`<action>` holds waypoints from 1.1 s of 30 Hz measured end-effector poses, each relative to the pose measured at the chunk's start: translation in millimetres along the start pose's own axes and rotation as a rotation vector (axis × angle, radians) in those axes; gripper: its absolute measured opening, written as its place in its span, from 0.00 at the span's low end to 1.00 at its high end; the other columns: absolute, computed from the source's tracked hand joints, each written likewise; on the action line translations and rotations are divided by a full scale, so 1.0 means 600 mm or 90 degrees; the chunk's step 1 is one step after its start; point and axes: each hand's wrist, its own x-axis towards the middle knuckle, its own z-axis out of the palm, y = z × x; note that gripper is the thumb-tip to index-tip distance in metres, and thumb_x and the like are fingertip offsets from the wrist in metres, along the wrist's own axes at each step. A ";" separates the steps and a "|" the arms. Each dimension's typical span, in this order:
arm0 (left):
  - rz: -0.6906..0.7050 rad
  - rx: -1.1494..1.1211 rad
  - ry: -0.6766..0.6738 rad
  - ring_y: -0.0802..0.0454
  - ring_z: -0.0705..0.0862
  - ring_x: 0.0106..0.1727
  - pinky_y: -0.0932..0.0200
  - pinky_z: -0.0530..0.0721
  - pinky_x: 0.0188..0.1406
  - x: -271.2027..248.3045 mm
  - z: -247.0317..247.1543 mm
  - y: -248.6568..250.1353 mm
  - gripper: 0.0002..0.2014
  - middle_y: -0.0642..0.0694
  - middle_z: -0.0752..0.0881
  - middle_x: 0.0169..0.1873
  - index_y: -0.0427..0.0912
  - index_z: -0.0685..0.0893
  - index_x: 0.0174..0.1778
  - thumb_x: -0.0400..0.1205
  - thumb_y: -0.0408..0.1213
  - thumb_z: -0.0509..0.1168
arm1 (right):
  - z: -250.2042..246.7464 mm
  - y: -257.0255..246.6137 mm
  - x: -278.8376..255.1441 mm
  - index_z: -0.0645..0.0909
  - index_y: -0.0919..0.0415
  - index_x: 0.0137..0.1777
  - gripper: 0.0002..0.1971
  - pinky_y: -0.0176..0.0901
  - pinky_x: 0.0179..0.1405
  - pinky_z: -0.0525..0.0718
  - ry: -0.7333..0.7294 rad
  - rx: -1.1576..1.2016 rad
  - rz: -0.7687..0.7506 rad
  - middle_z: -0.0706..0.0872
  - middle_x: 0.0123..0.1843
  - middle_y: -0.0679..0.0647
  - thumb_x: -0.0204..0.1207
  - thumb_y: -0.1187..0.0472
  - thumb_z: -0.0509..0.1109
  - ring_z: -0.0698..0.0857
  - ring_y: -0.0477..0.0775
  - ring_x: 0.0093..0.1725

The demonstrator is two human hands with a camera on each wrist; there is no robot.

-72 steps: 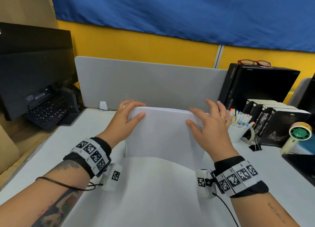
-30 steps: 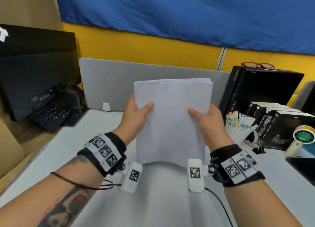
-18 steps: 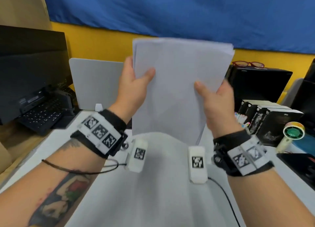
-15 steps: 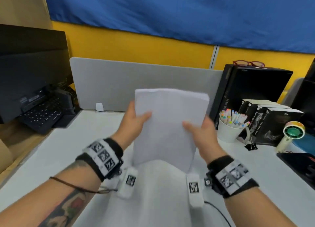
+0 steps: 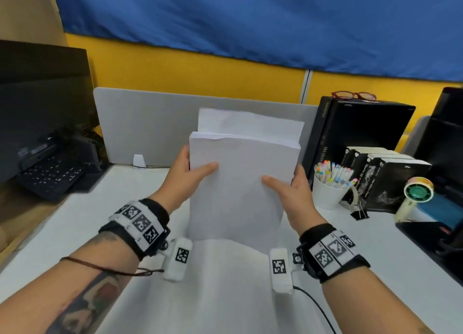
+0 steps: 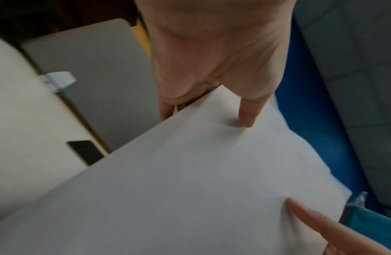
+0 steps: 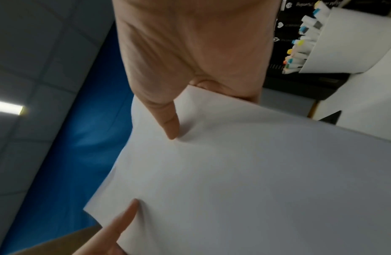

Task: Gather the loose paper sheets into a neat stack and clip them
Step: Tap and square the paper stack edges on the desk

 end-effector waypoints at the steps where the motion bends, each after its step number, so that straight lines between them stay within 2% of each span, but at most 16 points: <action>1: -0.026 0.004 -0.008 0.55 0.90 0.63 0.49 0.88 0.67 -0.008 -0.002 -0.017 0.23 0.53 0.90 0.64 0.49 0.80 0.74 0.83 0.37 0.75 | -0.003 0.010 -0.004 0.75 0.58 0.68 0.27 0.40 0.47 0.89 -0.005 -0.016 0.009 0.89 0.58 0.51 0.71 0.67 0.81 0.91 0.50 0.54; 3: -0.061 0.044 -0.035 0.56 0.92 0.61 0.51 0.89 0.66 -0.027 -0.005 -0.043 0.17 0.57 0.93 0.59 0.51 0.86 0.68 0.83 0.42 0.75 | -0.009 0.031 -0.013 0.81 0.58 0.66 0.26 0.43 0.49 0.90 -0.030 -0.039 0.030 0.92 0.57 0.51 0.69 0.62 0.84 0.92 0.52 0.55; 5: -0.073 0.064 -0.025 0.61 0.93 0.56 0.56 0.90 0.60 -0.035 -0.008 -0.048 0.14 0.59 0.94 0.54 0.53 0.89 0.62 0.80 0.45 0.78 | -0.014 0.042 -0.019 0.86 0.57 0.63 0.24 0.41 0.46 0.90 -0.048 -0.053 0.049 0.93 0.55 0.50 0.67 0.58 0.85 0.92 0.53 0.55; 7: -0.036 0.026 0.003 0.65 0.92 0.53 0.62 0.90 0.54 -0.030 -0.012 -0.035 0.19 0.57 0.93 0.55 0.51 0.87 0.63 0.77 0.43 0.81 | -0.017 0.039 -0.020 0.86 0.57 0.62 0.24 0.36 0.42 0.89 -0.048 -0.058 0.040 0.94 0.54 0.49 0.65 0.58 0.87 0.93 0.50 0.53; 8: -0.019 -0.009 0.006 0.64 0.92 0.55 0.62 0.90 0.54 -0.023 -0.014 -0.026 0.23 0.54 0.93 0.58 0.49 0.85 0.67 0.77 0.42 0.82 | -0.019 0.035 -0.019 0.86 0.57 0.62 0.25 0.36 0.42 0.89 -0.046 -0.054 0.022 0.93 0.54 0.49 0.65 0.60 0.87 0.93 0.49 0.52; 11: -0.009 -0.081 0.011 0.54 0.90 0.65 0.51 0.88 0.67 -0.010 -0.003 -0.012 0.30 0.49 0.90 0.66 0.47 0.78 0.77 0.79 0.42 0.78 | -0.015 0.027 -0.014 0.84 0.56 0.60 0.23 0.38 0.44 0.90 -0.048 -0.022 -0.013 0.93 0.53 0.49 0.67 0.67 0.85 0.92 0.47 0.50; 13: 0.002 -0.075 0.062 0.52 0.90 0.65 0.43 0.86 0.71 -0.013 0.017 -0.016 0.24 0.49 0.90 0.65 0.46 0.80 0.73 0.81 0.44 0.76 | 0.000 0.030 -0.018 0.84 0.54 0.55 0.17 0.38 0.41 0.89 -0.021 -0.007 -0.020 0.93 0.49 0.48 0.70 0.69 0.82 0.93 0.48 0.46; 15: 0.037 -0.042 0.105 0.55 0.90 0.61 0.44 0.86 0.69 -0.018 0.037 -0.012 0.13 0.52 0.90 0.61 0.53 0.81 0.64 0.84 0.43 0.73 | 0.017 0.026 -0.021 0.85 0.54 0.51 0.14 0.43 0.44 0.91 0.025 0.005 -0.037 0.93 0.47 0.48 0.72 0.71 0.80 0.93 0.49 0.45; 17: 0.095 -0.025 0.127 0.63 0.88 0.57 0.54 0.86 0.62 -0.014 0.050 0.022 0.10 0.57 0.88 0.57 0.58 0.78 0.57 0.87 0.38 0.70 | 0.032 -0.003 -0.015 0.85 0.54 0.49 0.13 0.47 0.49 0.91 0.060 0.014 -0.083 0.92 0.45 0.48 0.72 0.72 0.79 0.93 0.49 0.45; 19: 0.174 -0.034 0.151 0.62 0.89 0.56 0.59 0.86 0.57 0.004 0.056 0.077 0.11 0.55 0.88 0.56 0.56 0.77 0.57 0.87 0.35 0.70 | 0.043 -0.057 0.002 0.86 0.53 0.46 0.13 0.43 0.46 0.90 0.074 0.021 -0.149 0.92 0.42 0.45 0.71 0.73 0.80 0.92 0.45 0.42; 22: 0.269 -0.057 0.167 0.53 0.88 0.59 0.56 0.88 0.60 0.036 0.051 0.155 0.14 0.46 0.86 0.59 0.48 0.74 0.60 0.85 0.36 0.72 | 0.050 -0.145 0.025 0.86 0.55 0.48 0.14 0.37 0.43 0.89 0.060 0.024 -0.233 0.92 0.43 0.43 0.70 0.73 0.80 0.92 0.42 0.42; 24: 0.284 -0.064 0.155 0.47 0.88 0.63 0.54 0.88 0.62 0.051 0.046 0.177 0.17 0.42 0.85 0.63 0.46 0.72 0.63 0.84 0.38 0.73 | 0.046 -0.173 0.033 0.86 0.56 0.51 0.14 0.37 0.44 0.89 0.045 0.017 -0.262 0.92 0.48 0.48 0.71 0.73 0.80 0.92 0.45 0.45; 27: 0.229 -0.112 0.138 0.52 0.89 0.60 0.56 0.89 0.60 0.048 0.044 0.124 0.18 0.42 0.86 0.63 0.43 0.74 0.65 0.84 0.32 0.73 | 0.034 -0.121 0.031 0.86 0.55 0.49 0.14 0.39 0.44 0.89 0.041 0.003 -0.208 0.92 0.44 0.45 0.70 0.74 0.80 0.92 0.42 0.43; 29: 0.104 -0.113 0.104 0.53 0.90 0.59 0.52 0.90 0.63 0.023 0.040 0.025 0.19 0.43 0.89 0.63 0.40 0.78 0.70 0.84 0.30 0.73 | 0.018 -0.033 0.012 0.87 0.56 0.46 0.14 0.48 0.48 0.91 0.036 -0.036 -0.098 0.93 0.41 0.45 0.67 0.73 0.82 0.92 0.43 0.42; 31: -0.034 -0.050 0.032 0.48 0.90 0.65 0.42 0.87 0.69 -0.013 0.032 -0.071 0.23 0.45 0.89 0.66 0.40 0.78 0.75 0.84 0.35 0.74 | -0.004 0.045 -0.009 0.86 0.57 0.51 0.18 0.52 0.52 0.92 0.020 -0.045 0.019 0.94 0.47 0.48 0.65 0.73 0.84 0.93 0.50 0.48; 33: -0.096 -0.013 -0.007 0.47 0.87 0.70 0.41 0.85 0.72 -0.027 0.027 -0.116 0.27 0.49 0.87 0.69 0.44 0.75 0.78 0.85 0.43 0.73 | -0.020 0.080 -0.012 0.85 0.56 0.57 0.23 0.47 0.50 0.91 0.014 -0.036 0.069 0.93 0.52 0.51 0.64 0.71 0.85 0.92 0.57 0.54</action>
